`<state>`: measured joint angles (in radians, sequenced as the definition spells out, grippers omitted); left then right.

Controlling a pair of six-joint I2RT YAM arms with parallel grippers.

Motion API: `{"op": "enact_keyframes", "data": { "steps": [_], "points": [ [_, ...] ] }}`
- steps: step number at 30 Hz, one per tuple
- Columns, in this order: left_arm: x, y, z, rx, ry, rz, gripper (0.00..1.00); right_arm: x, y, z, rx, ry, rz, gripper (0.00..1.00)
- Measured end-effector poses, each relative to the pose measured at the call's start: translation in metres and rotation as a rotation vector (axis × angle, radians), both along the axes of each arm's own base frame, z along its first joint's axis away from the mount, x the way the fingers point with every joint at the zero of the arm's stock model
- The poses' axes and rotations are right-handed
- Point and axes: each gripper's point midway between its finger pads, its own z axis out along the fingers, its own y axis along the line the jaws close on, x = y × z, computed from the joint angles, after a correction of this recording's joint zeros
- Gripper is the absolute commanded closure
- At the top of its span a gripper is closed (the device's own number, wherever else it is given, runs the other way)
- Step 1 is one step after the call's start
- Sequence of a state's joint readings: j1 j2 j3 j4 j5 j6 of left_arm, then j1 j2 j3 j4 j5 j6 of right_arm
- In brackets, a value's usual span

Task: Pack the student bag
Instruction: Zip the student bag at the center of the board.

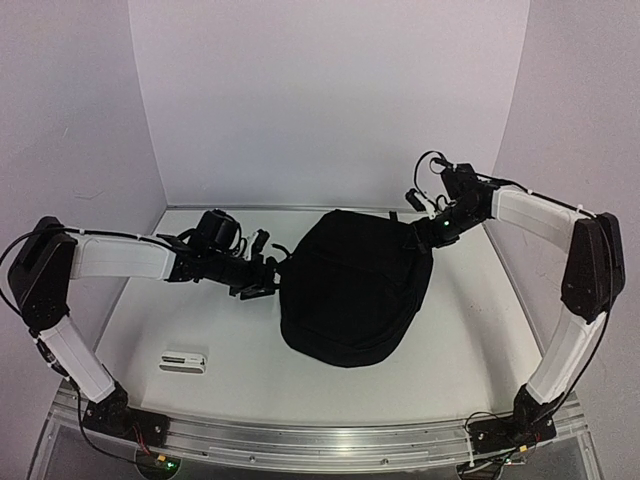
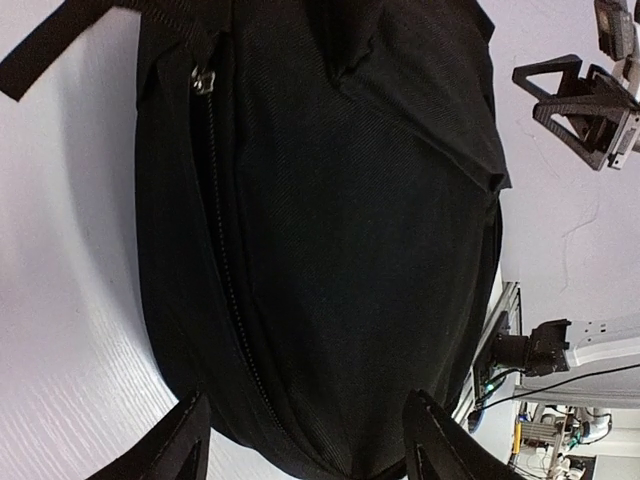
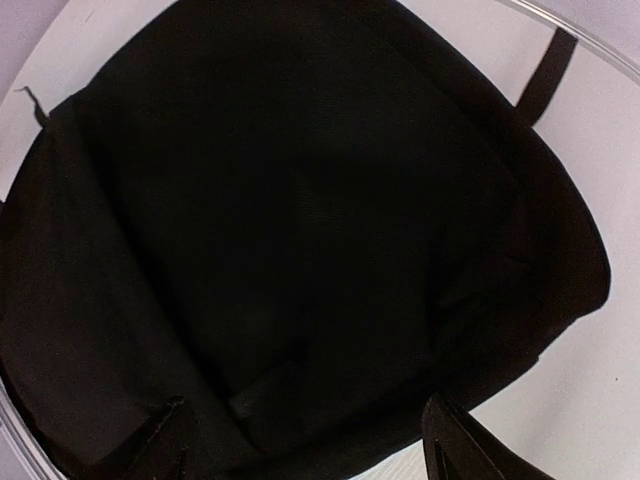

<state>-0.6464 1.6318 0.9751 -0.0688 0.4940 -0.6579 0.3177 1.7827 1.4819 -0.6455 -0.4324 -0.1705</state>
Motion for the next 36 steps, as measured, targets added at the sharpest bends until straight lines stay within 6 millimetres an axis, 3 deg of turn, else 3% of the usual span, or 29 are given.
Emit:
{"op": "enact_keyframes", "data": {
  "steps": [3,8,14,17,19,23,25,28,30,33,36],
  "points": [
    [0.001,0.000,-0.014,0.013,0.032,0.015,0.56,0.001,-0.007,-0.017,-0.018,0.035,-0.008,0.28],
    [0.005,0.001,-0.031,0.029,0.074,0.037,0.82,-0.015,-0.004,-0.050,-0.017,0.119,0.027,0.37],
    [0.022,0.004,-0.043,0.027,0.101,0.056,1.00,-0.048,0.017,-0.073,0.079,0.235,0.101,0.41],
    [0.055,0.018,-0.044,0.034,0.104,0.097,0.99,-0.079,0.045,-0.079,0.100,0.296,0.179,0.37],
    [0.083,0.031,-0.043,0.026,0.097,0.128,0.93,-0.111,0.073,-0.080,0.105,0.343,0.276,0.32],
    [0.145,0.050,-0.032,0.010,0.060,0.157,0.58,-0.188,0.140,-0.058,0.185,0.452,0.509,0.26],
    [0.164,0.059,-0.022,0.012,0.018,0.171,0.47,-0.194,0.153,-0.037,0.240,0.469,0.541,0.22],
    [0.165,0.069,-0.004,0.019,-0.033,0.189,0.35,-0.150,0.144,-0.004,0.329,0.414,0.464,0.20],
    [0.148,0.074,0.007,0.019,-0.044,0.202,0.32,-0.098,0.114,0.014,0.363,0.341,0.343,0.17],
    [0.113,0.084,0.023,0.005,-0.051,0.225,0.30,-0.029,0.051,0.029,0.336,0.208,0.148,0.14],
    [0.085,0.086,0.027,-0.015,-0.056,0.238,0.28,0.009,0.014,0.036,0.261,0.113,0.040,0.13]
  ]
}}
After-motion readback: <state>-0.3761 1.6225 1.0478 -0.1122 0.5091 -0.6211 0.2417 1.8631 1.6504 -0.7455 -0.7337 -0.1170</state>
